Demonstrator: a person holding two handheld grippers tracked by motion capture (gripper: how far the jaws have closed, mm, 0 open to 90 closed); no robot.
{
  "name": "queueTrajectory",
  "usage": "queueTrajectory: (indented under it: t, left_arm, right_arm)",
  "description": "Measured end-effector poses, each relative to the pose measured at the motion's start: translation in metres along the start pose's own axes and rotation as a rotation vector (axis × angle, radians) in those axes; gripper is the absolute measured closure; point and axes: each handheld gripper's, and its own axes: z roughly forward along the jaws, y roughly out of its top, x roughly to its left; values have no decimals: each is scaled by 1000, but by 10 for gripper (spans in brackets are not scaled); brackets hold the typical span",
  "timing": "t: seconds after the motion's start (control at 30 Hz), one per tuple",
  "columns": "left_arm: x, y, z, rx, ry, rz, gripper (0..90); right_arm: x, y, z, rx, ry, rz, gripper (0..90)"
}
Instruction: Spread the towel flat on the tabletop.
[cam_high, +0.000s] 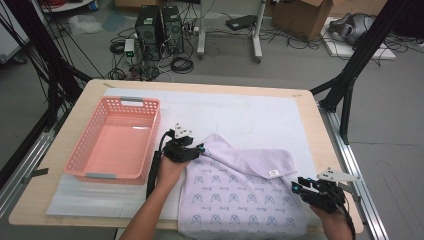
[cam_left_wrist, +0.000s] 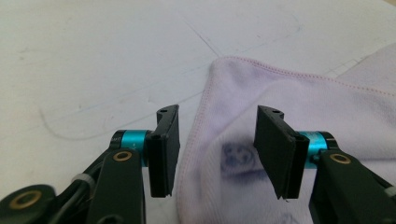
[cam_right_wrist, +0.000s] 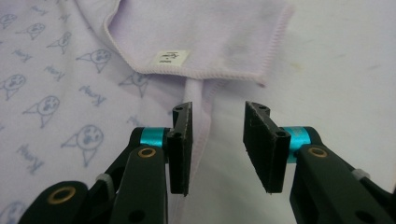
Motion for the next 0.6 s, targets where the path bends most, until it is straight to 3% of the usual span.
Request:
queueTrajectory:
  t: [0.1,0.17,0.23,0.3,0.37,0.4,0.5,0.6]
  left_arm:
    - [-2,4,10,35,-4,29,526]
    - [-4,5,16,56,-8,45,533]
    - [-5,3,21,68,-14,43,542]
    - [-8,1,25,77,-12,72,597]
    - [-12,1,26,81,-24,97,737]
    - [-13,2,26,81,-20,102,835]
    - [-11,3,21,79,17,40,852]
    - [-2,3,12,28,80,-31,846]
  right_arm:
    - [1,4,15,26,14,-13,670]
    - [1,5,22,47,30,-15,791]
    - [2,5,24,47,59,-13,878]
    - [2,4,23,50,63,-19,892]
    - [1,3,21,45,58,-13,885]
    - [0,2,20,41,41,-5,804]
    - [-3,2,18,29,20,11,729]
    - [-4,1,16,21,-8,9,680]
